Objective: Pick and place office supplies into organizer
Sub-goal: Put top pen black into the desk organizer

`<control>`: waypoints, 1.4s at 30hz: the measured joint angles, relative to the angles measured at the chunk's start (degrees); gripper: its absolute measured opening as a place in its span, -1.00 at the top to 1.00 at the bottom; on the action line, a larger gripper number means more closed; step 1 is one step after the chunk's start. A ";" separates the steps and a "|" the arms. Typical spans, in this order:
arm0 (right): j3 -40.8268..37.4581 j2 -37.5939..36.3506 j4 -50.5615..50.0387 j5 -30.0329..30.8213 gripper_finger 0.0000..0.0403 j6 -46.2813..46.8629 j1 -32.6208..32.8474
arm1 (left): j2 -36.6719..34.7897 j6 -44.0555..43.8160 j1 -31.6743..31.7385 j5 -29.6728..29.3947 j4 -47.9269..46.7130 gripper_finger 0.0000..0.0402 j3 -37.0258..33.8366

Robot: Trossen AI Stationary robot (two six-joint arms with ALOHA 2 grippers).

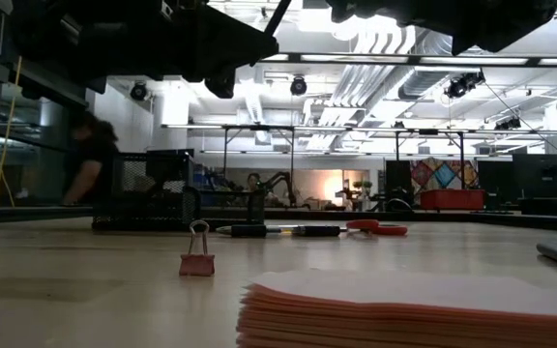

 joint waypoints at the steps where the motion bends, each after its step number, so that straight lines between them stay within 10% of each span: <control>1: 0.00 0.00 0.00 0.03 0.89 0.06 0.02 | 0.00 -0.08 0.00 0.00 0.00 0.86 0.00; 6: 0.00 0.00 -0.43 1.04 0.86 0.29 0.02 | -0.06 -0.96 0.00 -2.22 -0.65 0.79 -0.02; 21: 0.02 0.00 -5.55 3.51 0.89 1.52 -0.38 | -14.64 -0.71 0.12 -11.19 -21.96 -0.21 -0.09; 34: 1.33 3.50 1.81 -5.70 0.90 4.76 -10.59 | -39.46 -0.27 0.07 -12.06 -47.77 -0.10 -0.07; 42: 16.47 15.83 -2.46 -14.96 0.89 7.27 -17.61 | -49.18 -0.14 0.07 -12.91 -53.07 -0.05 -0.07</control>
